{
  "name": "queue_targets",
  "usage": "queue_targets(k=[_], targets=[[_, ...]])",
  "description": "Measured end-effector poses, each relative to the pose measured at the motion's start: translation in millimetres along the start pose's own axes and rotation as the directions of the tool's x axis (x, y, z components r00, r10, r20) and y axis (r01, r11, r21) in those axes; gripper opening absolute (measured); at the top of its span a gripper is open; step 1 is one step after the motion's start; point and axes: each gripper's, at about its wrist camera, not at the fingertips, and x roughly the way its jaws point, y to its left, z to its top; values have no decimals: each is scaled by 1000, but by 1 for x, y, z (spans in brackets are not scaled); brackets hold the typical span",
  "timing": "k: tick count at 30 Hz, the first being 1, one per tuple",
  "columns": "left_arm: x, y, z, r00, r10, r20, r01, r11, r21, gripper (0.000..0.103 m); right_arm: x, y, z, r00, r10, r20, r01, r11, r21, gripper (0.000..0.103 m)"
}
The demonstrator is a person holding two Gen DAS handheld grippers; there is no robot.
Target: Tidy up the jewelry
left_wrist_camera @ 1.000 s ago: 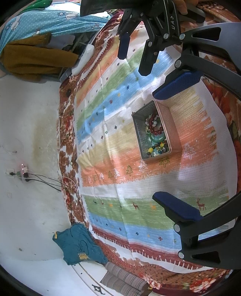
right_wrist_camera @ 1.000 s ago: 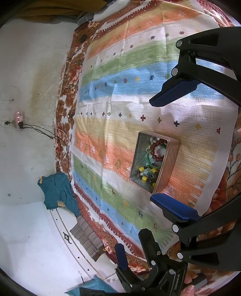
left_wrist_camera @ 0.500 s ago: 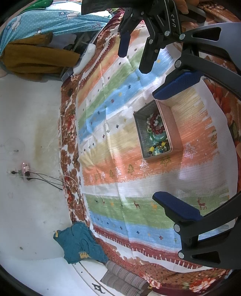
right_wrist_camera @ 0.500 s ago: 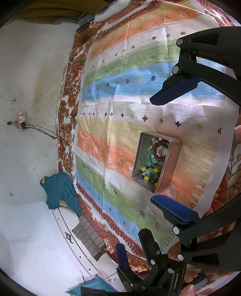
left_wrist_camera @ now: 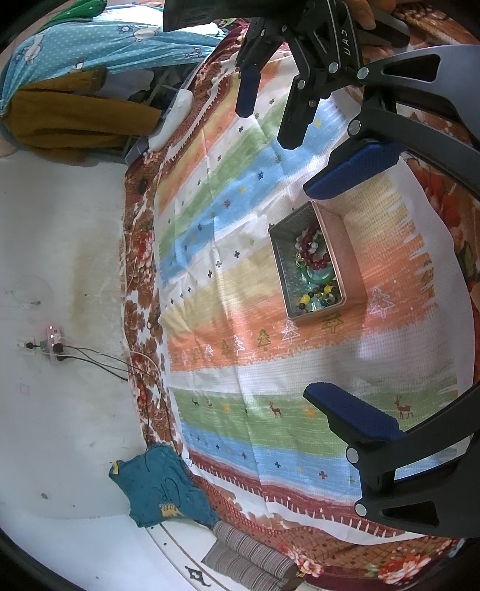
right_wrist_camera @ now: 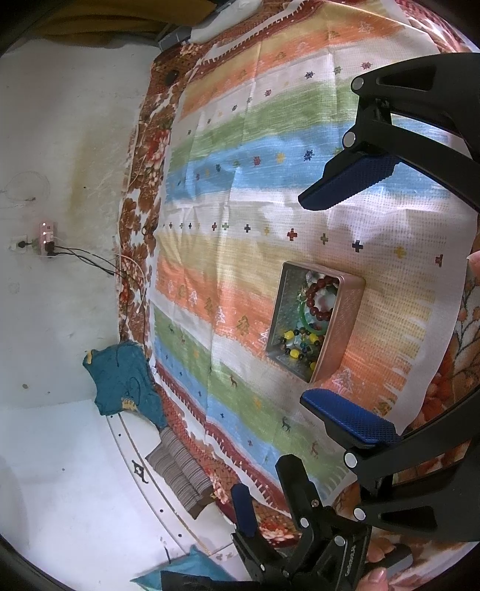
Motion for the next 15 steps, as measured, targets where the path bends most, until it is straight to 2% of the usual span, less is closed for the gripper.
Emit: queue_targets(k=[15], targets=[[-1,0,-3,1000,0,2,0,1000,1,97,1,0,0,1000,0,-1,0,1000,-4,98]])
